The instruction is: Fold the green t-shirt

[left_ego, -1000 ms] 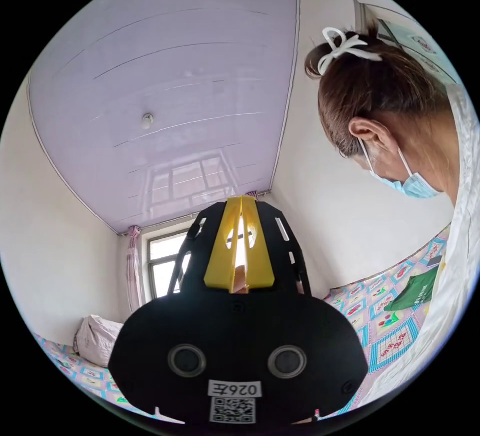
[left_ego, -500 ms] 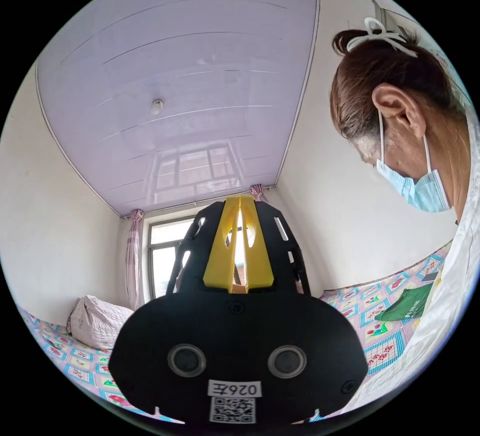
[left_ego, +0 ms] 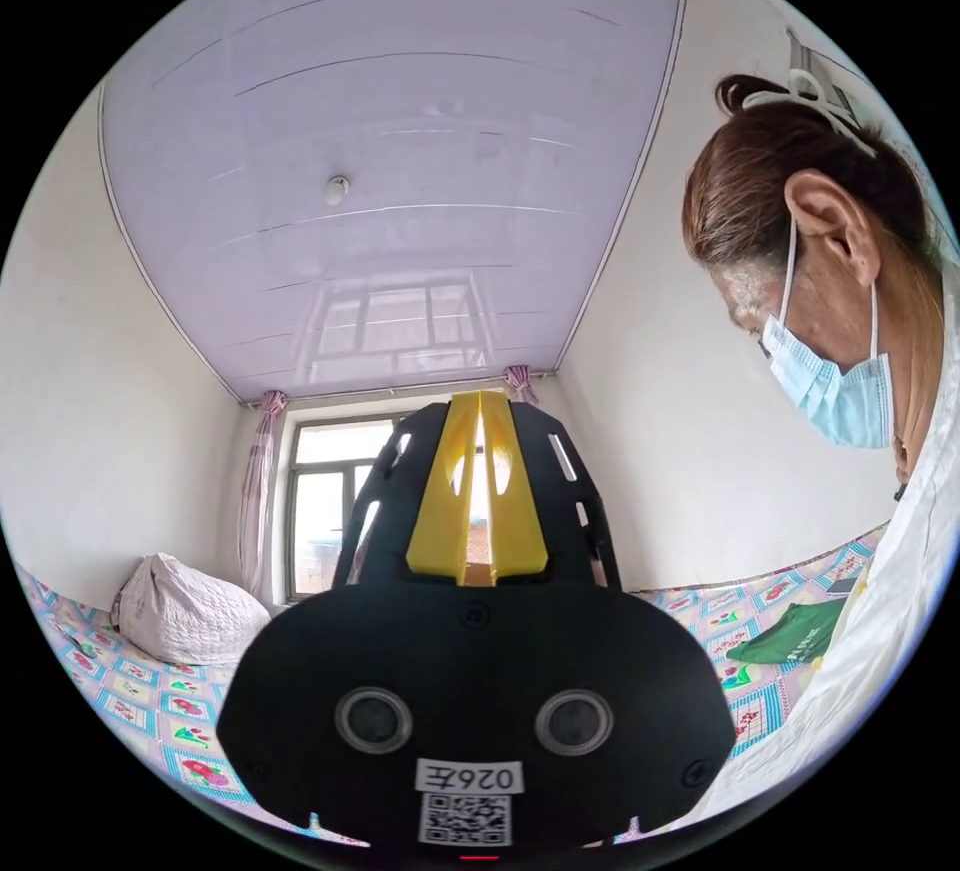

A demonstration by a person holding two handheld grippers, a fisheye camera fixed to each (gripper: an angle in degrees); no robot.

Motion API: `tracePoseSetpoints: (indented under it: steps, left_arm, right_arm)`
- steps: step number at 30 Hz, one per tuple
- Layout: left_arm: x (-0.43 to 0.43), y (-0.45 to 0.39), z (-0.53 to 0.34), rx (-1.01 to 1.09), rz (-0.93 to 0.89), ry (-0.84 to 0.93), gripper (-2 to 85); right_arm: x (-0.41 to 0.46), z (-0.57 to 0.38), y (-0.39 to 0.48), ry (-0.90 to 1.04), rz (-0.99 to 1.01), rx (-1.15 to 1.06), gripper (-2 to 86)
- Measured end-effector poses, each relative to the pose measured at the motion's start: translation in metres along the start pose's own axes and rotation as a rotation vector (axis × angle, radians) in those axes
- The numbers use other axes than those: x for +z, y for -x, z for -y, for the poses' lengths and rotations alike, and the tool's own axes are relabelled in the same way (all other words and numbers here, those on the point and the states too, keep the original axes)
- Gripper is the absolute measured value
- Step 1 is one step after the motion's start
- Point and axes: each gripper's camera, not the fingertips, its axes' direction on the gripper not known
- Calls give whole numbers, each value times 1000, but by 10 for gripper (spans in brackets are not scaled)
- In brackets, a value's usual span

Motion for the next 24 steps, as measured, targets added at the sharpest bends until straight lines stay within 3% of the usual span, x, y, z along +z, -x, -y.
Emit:
tracePoseSetpoints:
  steps: [24]
  left_arm:
    - [-66,99,-88,26,7,170,-10]
  right_arm:
    - [50,-2,-6,39,-44,89,-9]
